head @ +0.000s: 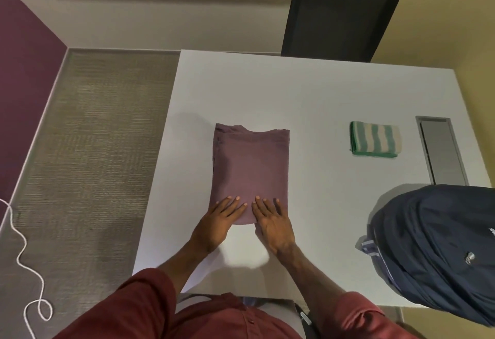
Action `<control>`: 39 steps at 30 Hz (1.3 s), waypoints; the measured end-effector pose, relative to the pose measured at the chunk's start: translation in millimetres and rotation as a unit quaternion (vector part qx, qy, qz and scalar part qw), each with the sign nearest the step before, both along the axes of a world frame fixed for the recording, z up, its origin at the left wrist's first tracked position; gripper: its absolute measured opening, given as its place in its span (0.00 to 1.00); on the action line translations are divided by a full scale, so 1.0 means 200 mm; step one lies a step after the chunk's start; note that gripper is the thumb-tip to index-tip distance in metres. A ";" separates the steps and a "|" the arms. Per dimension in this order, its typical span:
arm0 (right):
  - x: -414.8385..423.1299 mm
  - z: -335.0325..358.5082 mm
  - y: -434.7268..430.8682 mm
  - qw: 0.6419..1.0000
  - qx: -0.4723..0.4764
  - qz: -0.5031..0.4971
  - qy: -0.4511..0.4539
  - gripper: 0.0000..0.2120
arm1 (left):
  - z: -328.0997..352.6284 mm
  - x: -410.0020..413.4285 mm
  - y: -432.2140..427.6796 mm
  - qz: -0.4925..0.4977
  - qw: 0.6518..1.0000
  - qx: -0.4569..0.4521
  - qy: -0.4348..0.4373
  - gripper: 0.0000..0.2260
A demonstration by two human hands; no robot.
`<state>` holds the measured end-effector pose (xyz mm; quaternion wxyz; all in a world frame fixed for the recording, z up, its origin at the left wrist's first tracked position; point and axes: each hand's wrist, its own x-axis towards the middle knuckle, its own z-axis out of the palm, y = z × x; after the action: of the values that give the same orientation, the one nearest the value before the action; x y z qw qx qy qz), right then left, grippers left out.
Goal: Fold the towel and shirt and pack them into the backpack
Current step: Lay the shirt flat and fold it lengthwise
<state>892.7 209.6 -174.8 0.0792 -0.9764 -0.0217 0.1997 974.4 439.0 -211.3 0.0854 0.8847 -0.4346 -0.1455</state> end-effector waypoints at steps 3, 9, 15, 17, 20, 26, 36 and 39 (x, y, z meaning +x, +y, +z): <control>0.00 0.04 0.00 0.999 0.030 -0.005 0.023 0.31 | -0.03 -0.05 0.02 -0.007 1.000 0.001 0.014 0.36; 0.12 0.20 -0.11 0.998 0.068 0.018 -0.001 0.18 | 0.00 -0.14 0.10 0.035 0.997 -0.032 0.053 0.40; 0.21 0.34 -0.21 0.994 0.103 -0.026 0.019 0.20 | 0.17 0.05 0.13 0.115 0.985 -0.124 -0.022 0.20; 0.26 0.37 -0.26 0.992 0.103 -0.066 0.029 0.21 | 0.24 0.17 0.12 0.120 0.984 -0.127 -0.031 0.16; 0.37 0.42 -0.34 0.987 0.093 -0.129 0.027 0.26 | 0.31 0.33 0.07 0.099 0.981 -0.144 -0.084 0.09; 0.57 0.50 -0.49 0.979 0.066 -0.179 -0.074 0.17 | 0.45 0.62 -0.07 0.092 0.970 -0.200 -0.105 0.02; 0.89 0.48 -0.55 0.965 0.070 -0.230 -0.100 0.23 | 0.52 0.99 -0.27 0.234 0.959 -0.158 0.014 0.17; 0.96 0.42 -0.56 0.961 0.054 -0.252 -0.097 0.12 | 0.45 1.08 -0.28 0.226 0.966 -0.128 0.010 0.16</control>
<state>1084.0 97.0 -91.1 0.1769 -0.9591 0.2070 0.0766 1189.7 382.7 -120.5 0.2327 0.9402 -0.2376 -0.0740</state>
